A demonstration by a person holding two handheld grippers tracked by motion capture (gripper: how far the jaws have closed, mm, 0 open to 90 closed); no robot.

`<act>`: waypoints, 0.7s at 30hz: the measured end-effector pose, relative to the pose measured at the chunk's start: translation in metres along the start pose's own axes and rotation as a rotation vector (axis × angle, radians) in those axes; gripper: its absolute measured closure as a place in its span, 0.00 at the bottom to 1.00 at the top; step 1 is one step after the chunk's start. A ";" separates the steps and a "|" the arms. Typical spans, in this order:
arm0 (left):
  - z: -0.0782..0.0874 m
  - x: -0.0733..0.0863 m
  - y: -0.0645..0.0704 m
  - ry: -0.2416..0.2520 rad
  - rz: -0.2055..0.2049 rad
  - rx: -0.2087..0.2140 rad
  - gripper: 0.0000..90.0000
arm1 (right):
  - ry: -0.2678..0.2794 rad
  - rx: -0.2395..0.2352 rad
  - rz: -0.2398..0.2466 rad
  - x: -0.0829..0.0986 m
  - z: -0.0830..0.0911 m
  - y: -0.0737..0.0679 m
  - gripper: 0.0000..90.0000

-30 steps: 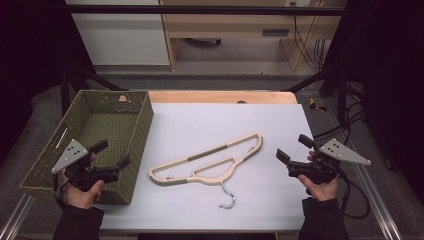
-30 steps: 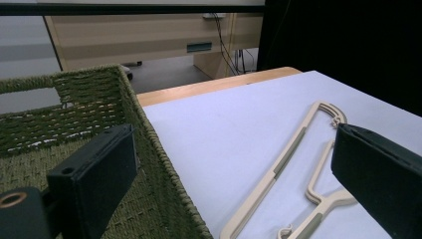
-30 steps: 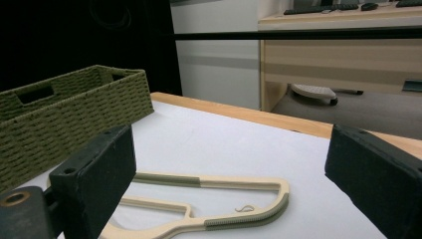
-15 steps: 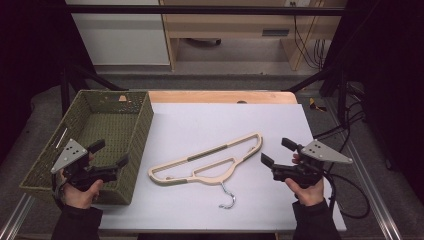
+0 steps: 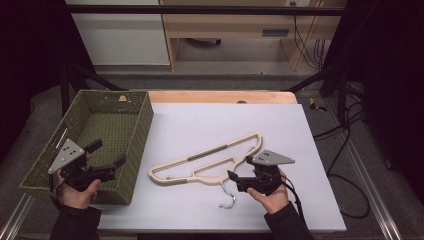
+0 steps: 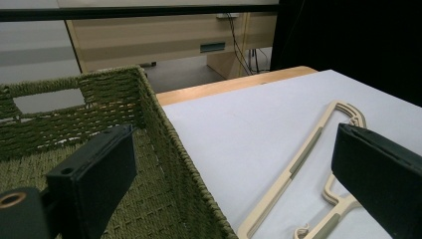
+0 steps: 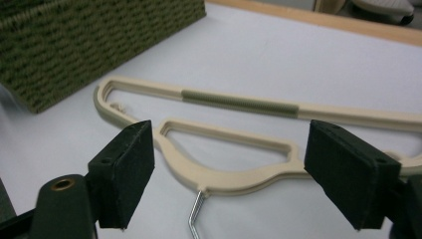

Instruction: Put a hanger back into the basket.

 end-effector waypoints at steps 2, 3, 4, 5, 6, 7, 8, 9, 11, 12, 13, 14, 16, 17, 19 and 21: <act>0.001 0.000 -0.001 0.000 0.002 -0.003 0.04 | -0.031 0.002 0.007 0.006 -0.008 -0.004 0.26; 0.001 0.000 -0.001 0.000 0.002 -0.003 0.04 | -0.031 0.002 0.007 0.006 -0.008 -0.004 0.26; 0.001 0.000 -0.002 0.003 0.003 -0.006 0.04 | -0.056 -0.002 0.006 0.011 -0.013 -0.006 0.28; 0.001 0.000 -0.002 0.003 0.003 -0.008 0.04 | -0.067 0.000 0.000 0.014 -0.016 -0.007 0.30; 0.002 0.000 -0.002 0.004 0.003 -0.008 0.04 | -0.078 -0.001 -0.015 0.016 -0.019 -0.008 0.32; 0.002 0.000 -0.002 0.004 0.003 -0.008 0.04 | -0.085 -0.008 -0.015 0.019 -0.022 -0.009 0.34; 0.001 0.000 -0.001 0.001 0.001 -0.007 0.04 | -0.101 -0.007 -0.027 0.022 -0.024 -0.011 0.36; 0.001 0.000 -0.001 0.000 0.000 -0.008 0.04 | -0.110 -0.006 -0.031 0.024 -0.027 -0.012 0.38; 0.001 0.000 0.000 0.002 -0.003 -0.006 0.04 | -0.130 -0.011 -0.029 0.029 -0.034 -0.014 0.41; 0.001 0.000 0.000 0.002 -0.003 -0.006 0.04 | -0.146 -0.006 -0.037 0.032 -0.036 -0.016 0.43; 0.001 0.000 0.000 0.003 -0.005 -0.006 0.04 | -0.159 -0.003 -0.023 0.035 -0.039 -0.016 0.44; 0.001 0.000 0.001 0.001 -0.009 -0.007 0.04 | -0.169 -0.003 -0.029 0.037 -0.042 -0.018 0.46; 0.001 0.000 0.000 0.002 -0.009 -0.006 0.04 | -0.188 -0.006 -0.030 0.041 -0.046 -0.019 0.50; 0.001 0.000 0.000 0.002 -0.007 -0.006 0.04 | -0.196 -0.008 -0.030 0.042 -0.047 -0.019 0.52; 0.001 0.000 0.000 0.001 -0.007 -0.005 0.04 | -0.204 -0.010 -0.042 0.044 -0.048 -0.021 0.54; 0.000 0.001 0.000 -0.002 -0.007 -0.007 0.04 | -0.206 -0.010 -0.030 0.047 -0.052 -0.019 0.58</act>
Point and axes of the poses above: each handheld gripper's, and its own axes: z roughly backward along the jaws, x roughly out of its underside, y roughly to its right, the point moved 7 cm from there along -z, roughly forward along the jaws, and after that the axes turned 5 degrees about -y, right-handed, at the moved point
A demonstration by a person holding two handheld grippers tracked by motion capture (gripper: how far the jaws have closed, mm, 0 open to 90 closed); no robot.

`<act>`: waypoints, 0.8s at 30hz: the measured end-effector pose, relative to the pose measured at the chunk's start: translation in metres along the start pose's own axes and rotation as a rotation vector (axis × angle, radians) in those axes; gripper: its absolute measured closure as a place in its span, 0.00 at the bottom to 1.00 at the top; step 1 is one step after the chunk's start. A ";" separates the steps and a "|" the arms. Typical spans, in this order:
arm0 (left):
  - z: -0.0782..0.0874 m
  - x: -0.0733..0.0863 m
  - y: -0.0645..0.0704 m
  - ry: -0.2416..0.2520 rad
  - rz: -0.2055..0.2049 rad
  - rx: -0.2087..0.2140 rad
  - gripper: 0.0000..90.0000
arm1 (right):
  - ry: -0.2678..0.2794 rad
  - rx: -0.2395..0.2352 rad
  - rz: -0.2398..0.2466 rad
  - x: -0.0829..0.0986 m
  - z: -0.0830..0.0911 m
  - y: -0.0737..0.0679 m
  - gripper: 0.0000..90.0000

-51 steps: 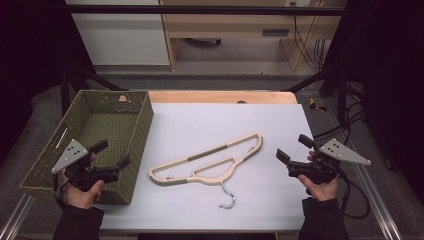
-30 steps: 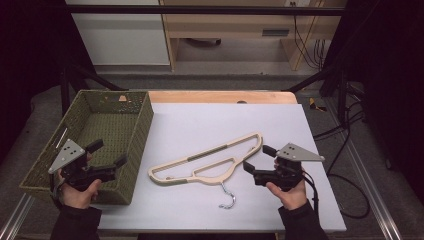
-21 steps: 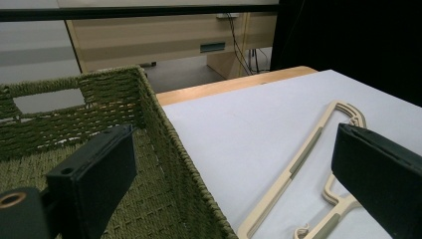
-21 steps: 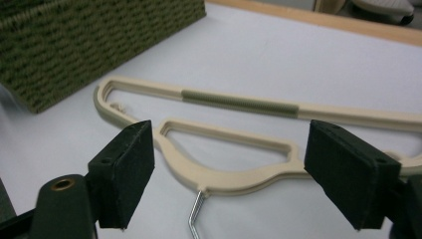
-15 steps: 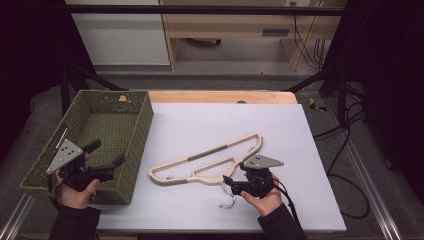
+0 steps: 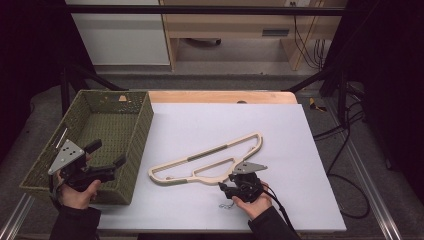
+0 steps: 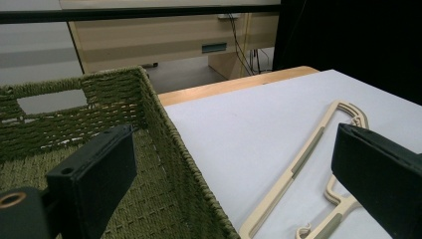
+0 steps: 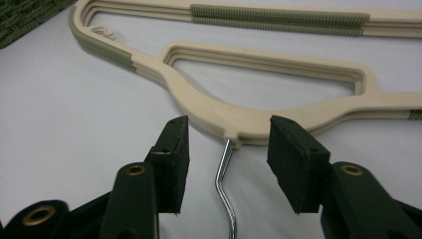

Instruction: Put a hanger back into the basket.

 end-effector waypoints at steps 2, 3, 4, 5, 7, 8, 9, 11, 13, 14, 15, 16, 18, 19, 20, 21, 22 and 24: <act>-0.001 0.000 0.000 -0.002 -0.001 0.001 0.04 | -0.019 0.004 -0.027 0.003 -0.003 0.001 0.63; -0.001 0.001 0.001 -0.004 -0.002 0.002 0.04 | -0.031 0.003 -0.043 0.004 -0.006 0.001 0.68; -0.001 0.001 0.001 -0.004 -0.002 0.002 0.04 | -0.032 0.001 -0.037 0.005 -0.008 0.002 0.71; -0.001 0.001 0.001 -0.004 -0.001 0.002 0.04 | -0.039 -0.007 -0.061 0.006 -0.009 0.000 0.73; -0.002 0.001 0.002 -0.007 -0.005 0.003 0.04 | -0.057 -0.006 -0.067 0.009 -0.013 0.001 0.77; -0.002 0.001 0.002 -0.007 -0.005 0.003 0.04 | -0.057 -0.006 -0.067 0.009 -0.013 0.001 0.77; -0.002 0.000 0.002 -0.006 -0.007 0.004 0.04 | -0.058 -0.010 -0.074 0.010 -0.014 0.000 0.81; -0.001 0.000 0.004 -0.004 -0.010 0.007 0.04 | -0.044 -0.024 -0.082 0.009 -0.014 0.000 0.88; -0.002 0.000 0.005 -0.008 -0.015 0.009 0.04 | -0.050 -0.020 -0.077 0.010 -0.015 0.001 0.90; -0.002 0.000 0.006 -0.011 -0.019 0.010 0.04 | -0.054 -0.021 -0.082 0.011 -0.015 0.000 0.91; -0.003 0.000 0.006 -0.012 -0.021 0.011 0.04 | -0.057 -0.021 -0.086 0.011 -0.016 0.000 0.91; -0.003 0.000 0.006 -0.012 -0.021 0.011 0.04 | -0.061 -0.019 -0.083 0.012 -0.017 0.000 0.91; -0.003 -0.001 0.008 -0.009 -0.021 0.012 0.04 | -0.061 -0.019 -0.081 0.012 -0.018 0.000 0.92; -0.003 -0.001 0.009 -0.012 -0.026 0.014 0.04 | -0.065 -0.023 -0.092 0.012 -0.019 -0.001 0.92; -0.003 -0.001 0.009 -0.012 -0.027 0.015 0.05 | -0.064 -0.022 -0.094 0.012 -0.019 -0.001 0.93; -0.004 -0.001 0.011 -0.013 -0.029 0.018 0.05 | -0.065 -0.017 -0.105 0.012 -0.019 -0.001 0.94; -0.004 -0.001 0.011 -0.013 -0.029 0.018 0.05 | -0.061 -0.020 -0.114 0.012 -0.018 -0.001 0.95; -0.004 -0.001 0.013 -0.013 -0.032 0.020 0.05 | -0.051 -0.024 -0.116 0.011 -0.018 -0.001 0.95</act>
Point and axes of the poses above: each handheld gripper's, and its own axes: z roughly backward along the jaws, x roughly out of its underside, y roughly to its right, the point moved 7 cm from there along -z, roughly forward along the jaws, and after that the axes turned 5 degrees about -y, right-handed, at the moved point
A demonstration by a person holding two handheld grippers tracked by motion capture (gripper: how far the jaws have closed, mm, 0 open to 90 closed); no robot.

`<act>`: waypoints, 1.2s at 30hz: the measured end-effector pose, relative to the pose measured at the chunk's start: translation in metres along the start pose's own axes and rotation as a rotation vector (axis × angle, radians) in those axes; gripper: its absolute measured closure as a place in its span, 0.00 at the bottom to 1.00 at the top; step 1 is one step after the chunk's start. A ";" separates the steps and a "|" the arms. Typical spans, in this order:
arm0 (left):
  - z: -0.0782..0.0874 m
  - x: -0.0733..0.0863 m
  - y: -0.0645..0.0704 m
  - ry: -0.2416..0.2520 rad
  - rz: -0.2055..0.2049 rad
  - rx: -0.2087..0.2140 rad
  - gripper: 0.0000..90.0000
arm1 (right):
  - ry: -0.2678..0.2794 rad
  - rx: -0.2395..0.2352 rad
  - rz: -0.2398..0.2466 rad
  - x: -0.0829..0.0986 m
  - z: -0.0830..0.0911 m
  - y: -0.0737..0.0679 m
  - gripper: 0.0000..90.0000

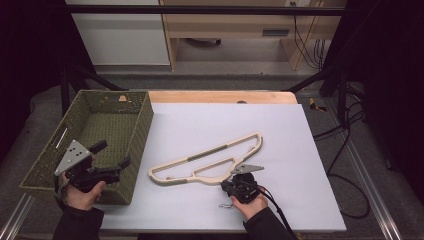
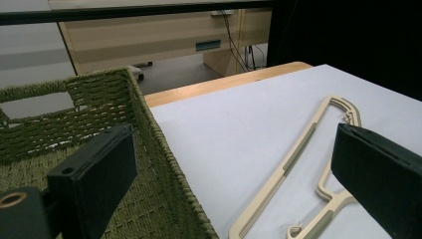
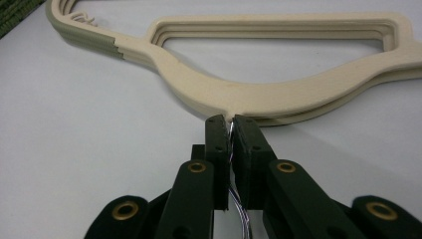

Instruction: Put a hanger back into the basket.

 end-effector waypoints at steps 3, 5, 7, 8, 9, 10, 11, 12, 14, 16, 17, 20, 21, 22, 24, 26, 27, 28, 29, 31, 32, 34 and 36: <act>-0.001 -0.001 0.004 0.001 -0.004 0.004 0.05 | -0.007 0.022 -0.029 0.000 0.002 0.002 0.97; -0.003 -0.002 0.009 0.000 -0.015 0.009 0.05 | -0.002 0.028 -0.033 -0.001 0.003 0.004 0.98; -0.004 -0.002 0.014 -0.003 -0.026 0.015 0.06 | 0.000 0.037 -0.040 -0.002 0.004 0.006 0.98; -0.004 -0.002 0.014 -0.003 -0.026 0.015 0.06 | 0.000 0.037 -0.040 -0.002 0.004 0.006 0.98; -0.005 -0.004 0.021 -0.005 -0.040 0.023 0.06 | 0.000 0.051 -0.040 -0.002 0.005 0.009 0.99; -0.005 -0.004 0.021 -0.005 -0.040 0.023 0.06 | 0.000 0.051 -0.040 -0.002 0.005 0.009 0.99; -0.007 -0.004 0.028 -0.010 -0.057 0.034 0.06 | 0.002 0.055 -0.043 -0.003 0.006 0.010 0.99; -0.007 -0.004 0.028 -0.010 -0.057 0.034 0.06 | 0.002 0.055 -0.043 -0.003 0.006 0.010 0.99; -0.010 -0.005 0.037 -0.019 -0.071 0.047 0.06 | 0.003 0.059 -0.039 -0.005 0.008 0.010 0.99; -0.014 -0.005 0.047 -0.029 -0.087 0.061 0.06 | 0.007 0.071 -0.021 -0.006 0.009 0.009 0.99; -0.018 -0.004 0.056 -0.039 -0.097 0.080 0.06 | 0.011 0.081 -0.007 -0.009 0.011 0.009 0.99; -0.023 -0.003 0.066 -0.050 -0.106 0.099 0.07 | 0.014 0.090 0.004 -0.011 0.014 0.008 0.99; -0.030 -0.001 0.076 -0.070 -0.126 0.118 0.07 | 0.017 0.093 0.018 -0.013 0.015 0.008 0.99; -0.030 -0.001 0.076 -0.070 -0.126 0.118 0.07 | 0.017 0.093 0.018 -0.013 0.015 0.008 0.99; -0.038 0.002 0.086 -0.096 -0.143 0.135 0.08 | 0.009 0.105 0.051 -0.016 0.018 0.009 0.99; -0.049 0.007 0.095 -0.132 -0.160 0.156 0.08 | 0.004 0.104 0.041 -0.016 0.018 0.008 0.99; -0.062 0.014 0.105 -0.177 -0.177 0.176 0.08 | 0.000 0.108 0.049 -0.018 0.019 0.008 0.99; -0.068 0.017 0.109 -0.199 -0.189 0.184 0.08 | -0.001 0.110 0.058 -0.018 0.019 0.008 0.99; -0.075 0.020 0.115 -0.220 -0.199 0.193 0.08 | -0.004 0.110 0.062 -0.019 0.020 0.008 0.99; -0.087 0.027 0.124 -0.266 -0.214 0.219 0.08 | -0.010 0.104 0.056 -0.020 0.021 0.007 0.99; -0.087 0.027 0.124 -0.266 -0.214 0.219 0.09 | -0.010 0.104 0.056 -0.020 0.021 0.007 0.99; -0.100 0.032 0.131 -0.310 -0.238 0.228 0.10 | -0.015 0.102 0.066 -0.021 0.022 0.007 0.99; -0.111 0.036 0.138 -0.343 -0.252 0.248 0.11 | -0.023 0.103 0.080 -0.023 0.023 0.006 0.99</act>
Point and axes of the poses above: each handheld gripper's, and its own axes: z roughly backward along the jaws, x roughly out of its underside, y roughly to its right, the point moved 7 cm from there along -z, roughly forward along the jaws, and after that the axes turned 5 degrees about -y, right-handed, at the moved point
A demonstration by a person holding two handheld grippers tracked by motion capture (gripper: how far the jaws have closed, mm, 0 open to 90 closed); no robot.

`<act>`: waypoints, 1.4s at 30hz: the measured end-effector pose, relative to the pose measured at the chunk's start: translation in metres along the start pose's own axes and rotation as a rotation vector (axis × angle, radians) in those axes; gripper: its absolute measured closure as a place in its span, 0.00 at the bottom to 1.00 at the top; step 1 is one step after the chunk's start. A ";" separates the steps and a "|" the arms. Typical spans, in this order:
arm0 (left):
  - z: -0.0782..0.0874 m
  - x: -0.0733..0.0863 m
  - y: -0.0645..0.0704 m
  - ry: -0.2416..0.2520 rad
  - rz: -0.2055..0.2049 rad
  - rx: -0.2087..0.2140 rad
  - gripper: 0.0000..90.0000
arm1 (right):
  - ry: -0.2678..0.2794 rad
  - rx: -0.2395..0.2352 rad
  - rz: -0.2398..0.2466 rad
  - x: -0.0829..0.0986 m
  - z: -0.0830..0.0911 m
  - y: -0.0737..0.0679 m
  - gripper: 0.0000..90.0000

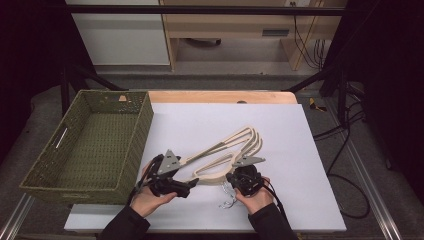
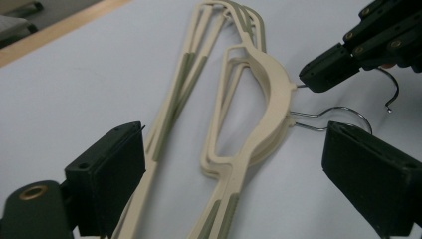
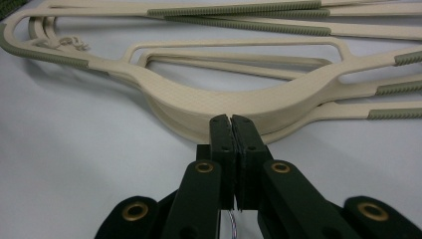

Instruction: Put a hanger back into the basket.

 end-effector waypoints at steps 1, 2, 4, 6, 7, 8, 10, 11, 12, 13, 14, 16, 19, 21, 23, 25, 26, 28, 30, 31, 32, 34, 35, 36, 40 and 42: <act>-0.012 -0.003 0.004 -0.025 -0.017 0.013 0.13 | 0.000 -0.001 0.007 -0.001 0.000 0.000 0.99; -0.012 -0.003 0.004 -0.025 -0.017 0.013 0.16 | 0.000 -0.001 0.007 -0.001 0.000 0.000 0.99; -0.030 -0.006 0.008 -0.066 -0.032 0.040 0.19 | -0.006 -0.001 0.008 -0.002 0.001 0.000 0.99; -0.035 -0.007 0.010 -0.082 -0.039 0.046 0.22 | -0.008 -0.001 0.009 -0.002 0.001 0.000 0.99; -0.041 -0.007 0.012 -0.101 -0.052 0.049 0.24 | -0.008 -0.003 0.020 -0.003 0.001 0.000 0.99; -0.046 -0.006 0.014 -0.116 -0.062 0.058 0.24 | -0.008 -0.003 0.020 -0.003 0.001 0.000 0.99; -0.056 -0.006 0.018 -0.144 -0.087 0.063 0.30 | -0.011 -0.004 0.017 -0.003 0.002 0.000 0.99; -0.064 -0.004 0.020 -0.180 -0.134 0.058 0.32 | -0.010 -0.007 0.014 -0.003 0.002 0.000 0.99; -0.064 -0.004 0.020 -0.180 -0.134 0.058 0.34 | -0.011 -0.005 0.017 -0.004 0.002 0.000 0.99; -0.071 -0.004 0.023 -0.191 -0.147 0.054 0.37 | -0.013 -0.004 0.015 -0.004 0.002 -0.001 0.99; -0.074 -0.004 0.024 -0.194 -0.155 0.058 0.41 | -0.013 -0.005 0.015 -0.004 0.002 -0.001 0.99; -0.077 -0.004 0.026 -0.193 -0.156 0.063 0.46 | -0.013 -0.003 0.015 -0.004 0.002 -0.001 0.99; -0.084 -0.001 0.031 -0.213 -0.202 0.052 0.54 | -0.011 -0.007 0.011 -0.004 0.003 -0.002 0.99; -0.085 -0.001 0.032 -0.213 -0.207 0.051 0.60 | -0.012 -0.008 0.009 -0.005 0.004 -0.002 0.99; -0.088 -0.002 0.034 -0.212 -0.229 0.040 0.67 | -0.016 -0.003 0.018 -0.005 0.005 -0.002 0.99; -0.089 -0.002 0.036 -0.218 -0.244 0.020 0.70 | -0.015 0.000 0.020 -0.006 0.006 -0.004 0.99; -0.089 -0.002 0.036 -0.218 -0.244 0.020 0.73 | -0.015 0.000 0.020 -0.006 0.006 -0.004 0.99; -0.089 -0.002 0.035 -0.220 -0.250 0.008 0.74 | -0.017 -0.002 0.017 -0.006 0.007 -0.005 0.99; -0.088 -0.002 0.036 -0.218 -0.260 0.004 0.75 | -0.016 -0.001 0.009 -0.007 0.007 -0.006 0.99; -0.088 -0.002 0.037 -0.222 -0.274 -0.007 0.75 | -0.016 0.001 0.015 -0.007 0.007 -0.006 0.99; -0.087 -0.002 0.039 -0.223 -0.288 -0.007 0.76 | -0.015 -0.001 0.011 -0.007 0.007 -0.007 0.99; -0.086 -0.002 0.040 -0.223 -0.298 -0.011 0.77 | -0.016 -0.001 0.018 -0.006 0.008 -0.006 0.99; -0.084 -0.003 0.041 -0.229 -0.313 -0.009 0.78 | -0.011 -0.011 0.017 -0.007 0.010 -0.005 0.98; -0.084 -0.003 0.041 -0.229 -0.313 -0.009 0.79 | -0.011 -0.011 0.017 -0.007 0.010 -0.005 0.98; -0.078 -0.006 0.043 -0.216 -0.319 -0.005 0.82 | 0.052 -0.071 0.004 -0.013 0.026 -0.003 0.90; -0.075 -0.008 0.043 -0.212 -0.313 -0.014 0.84 | 0.107 -0.091 0.000 -0.017 0.039 0.001 0.85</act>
Point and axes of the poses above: each handheld gripper's, and its own axes: z roughly backward along the jaws, x roughly out of its underside, y roughly to its right, the point moved 7 cm from there along -z, roughly forward along the jaws, and after that the axes turned 5 degrees about -y, right-handed, at the moved point
